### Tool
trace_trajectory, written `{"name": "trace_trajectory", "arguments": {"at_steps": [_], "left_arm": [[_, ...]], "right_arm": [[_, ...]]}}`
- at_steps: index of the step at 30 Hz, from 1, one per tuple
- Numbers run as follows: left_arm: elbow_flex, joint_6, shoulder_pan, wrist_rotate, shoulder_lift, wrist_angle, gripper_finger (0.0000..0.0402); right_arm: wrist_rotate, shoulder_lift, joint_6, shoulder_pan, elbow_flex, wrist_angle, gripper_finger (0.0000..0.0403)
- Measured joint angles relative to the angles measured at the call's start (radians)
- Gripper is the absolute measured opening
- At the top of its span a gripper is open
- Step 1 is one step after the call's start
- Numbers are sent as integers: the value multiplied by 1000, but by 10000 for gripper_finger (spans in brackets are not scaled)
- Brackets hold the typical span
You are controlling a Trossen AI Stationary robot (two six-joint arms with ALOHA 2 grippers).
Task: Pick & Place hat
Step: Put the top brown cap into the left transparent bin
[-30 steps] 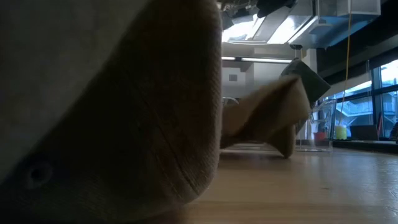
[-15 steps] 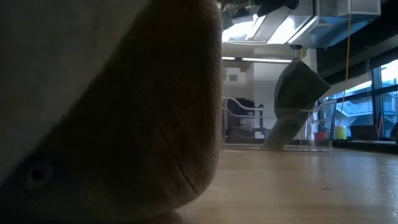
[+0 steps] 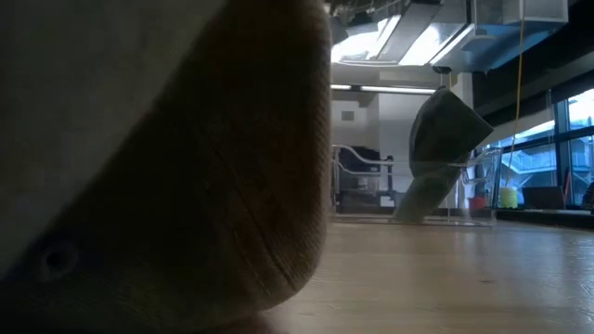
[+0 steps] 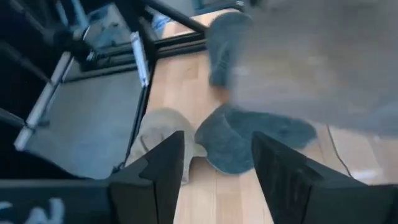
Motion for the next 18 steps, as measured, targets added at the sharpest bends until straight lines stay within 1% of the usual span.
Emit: {"name": "trace_trajectory", "arguments": {"at_steps": [4,5,8,10,13,16,18], "left_arm": [[0,-38,0,-46,0,5,3],[0,-47,0,-59,0,6,3],[0,-54,0,-93,0,6,3],[0,-54,0,-100,0,6,3],[0,-66,0,-125,0,13,3],[0,-70,0,-155,0,14,3],[0,-74,0,-152,0,31,3]], "right_arm": [[103,49,-128,32,0,69,238],[147,66,-152,38,0,94,252],[339,116,-181,51,0,168,287],[417,148,-229,51,0,189,303],[450,193,-247,51,0,210,316],[456,226,-254,58,0,293,319],[497,247,-262,67,0,334,320]]}}
